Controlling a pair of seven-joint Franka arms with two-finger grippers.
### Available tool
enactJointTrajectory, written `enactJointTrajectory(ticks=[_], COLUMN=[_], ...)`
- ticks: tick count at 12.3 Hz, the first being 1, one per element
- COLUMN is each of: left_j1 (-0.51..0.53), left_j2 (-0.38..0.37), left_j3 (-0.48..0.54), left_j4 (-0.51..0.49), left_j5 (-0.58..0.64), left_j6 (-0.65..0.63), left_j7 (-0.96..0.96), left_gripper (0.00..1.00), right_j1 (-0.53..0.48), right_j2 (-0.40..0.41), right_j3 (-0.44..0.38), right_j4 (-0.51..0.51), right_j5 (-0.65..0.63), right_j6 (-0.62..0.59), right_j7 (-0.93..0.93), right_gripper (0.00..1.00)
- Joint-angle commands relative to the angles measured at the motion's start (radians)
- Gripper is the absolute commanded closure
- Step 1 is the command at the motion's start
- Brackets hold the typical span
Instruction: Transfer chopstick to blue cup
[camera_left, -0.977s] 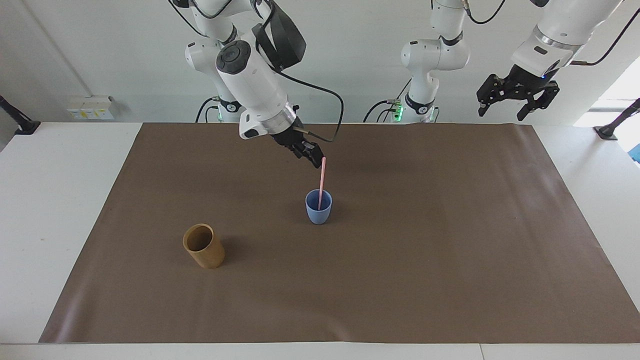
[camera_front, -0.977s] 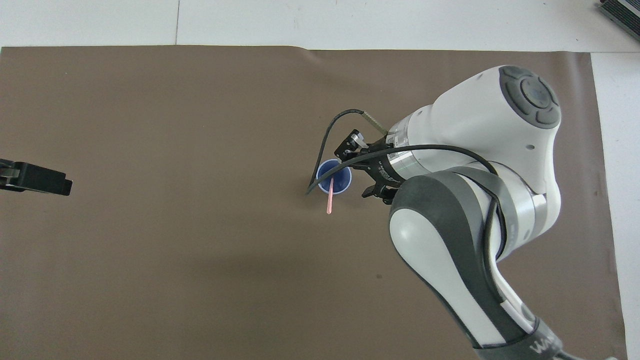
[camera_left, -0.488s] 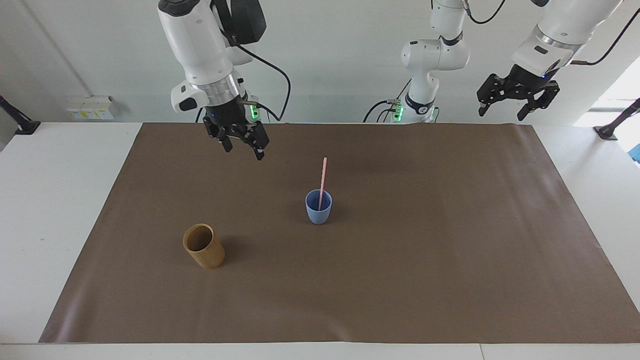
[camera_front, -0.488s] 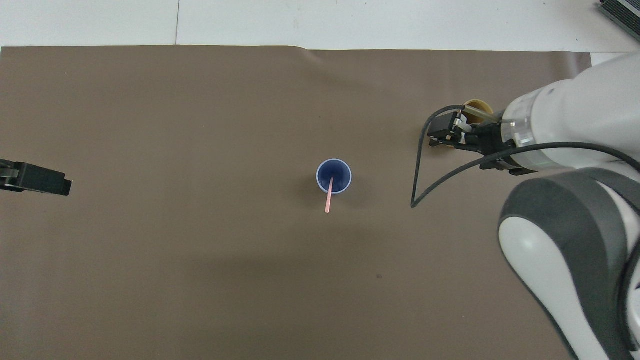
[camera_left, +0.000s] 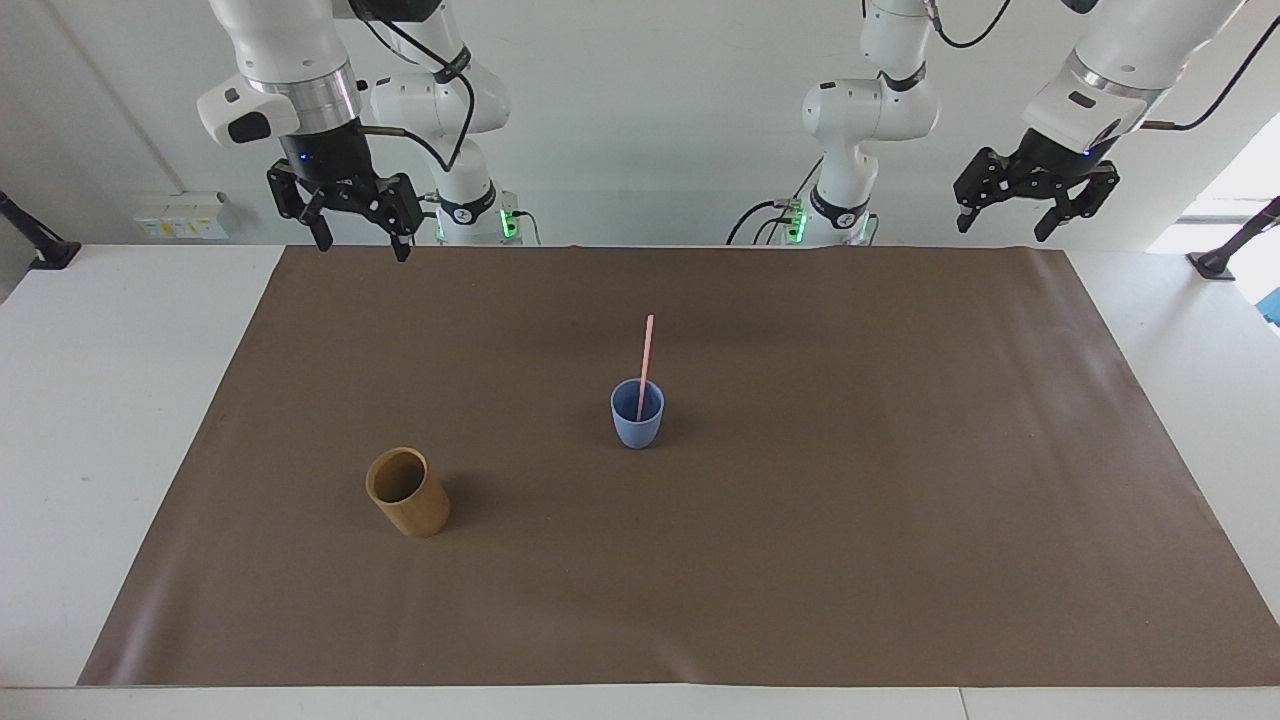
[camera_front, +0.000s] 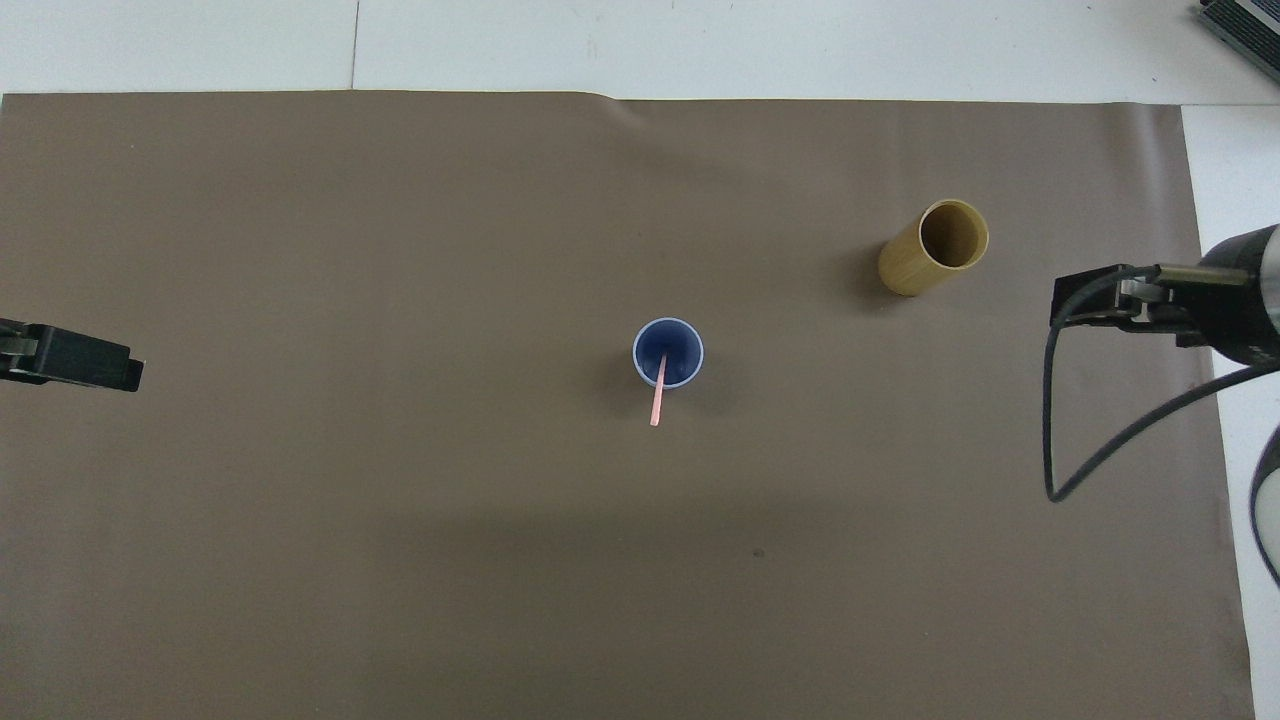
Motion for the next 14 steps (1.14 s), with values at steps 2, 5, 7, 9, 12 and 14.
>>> enactJointTrajectory(ticks=[2, 5, 7, 9, 12, 14], left_j1=[0.012, 0.066, 0.066, 0.069, 0.067, 0.069], left_j2=[-0.022, -0.021, -0.019, -0.021, -0.024, -0.025], left_j3=[-0.005, -0.017, -0.029, -0.029, -0.026, -0.026], left_j4=[-0.022, -0.022, -0.024, -0.025, -0.027, -0.028], left_j5=[0.007, -0.002, 0.0, 0.0, 0.0, 0.001], left_j6=[-0.006, -0.003, 0.001, -0.002, -0.008, -0.008], left_j7=[0.004, 0.01, 0.011, 0.011, 0.006, 0.004], left_gripper=[0.0, 0.0, 0.0, 0.0, 0.0, 0.0], right_j1=[-0.017, -0.04, -0.037, -0.037, -0.035, -0.035], right_j2=[0.036, 0.07, 0.035, 0.01, 0.008, 0.008], right_j3=[-0.02, -0.02, -0.02, -0.02, -0.019, -0.017], right_j4=[0.153, 0.202, 0.157, 0.119, 0.116, 0.116], right_j5=[-0.017, 0.049, 0.06, 0.06, 0.06, 0.06], right_j6=[-0.182, -0.212, -0.2, -0.2, -0.203, -0.198], right_j7=[-0.065, -0.062, -0.053, -0.044, -0.051, -0.053], right_gripper=[0.0, 0.0, 0.0, 0.0, 0.0, 0.0])
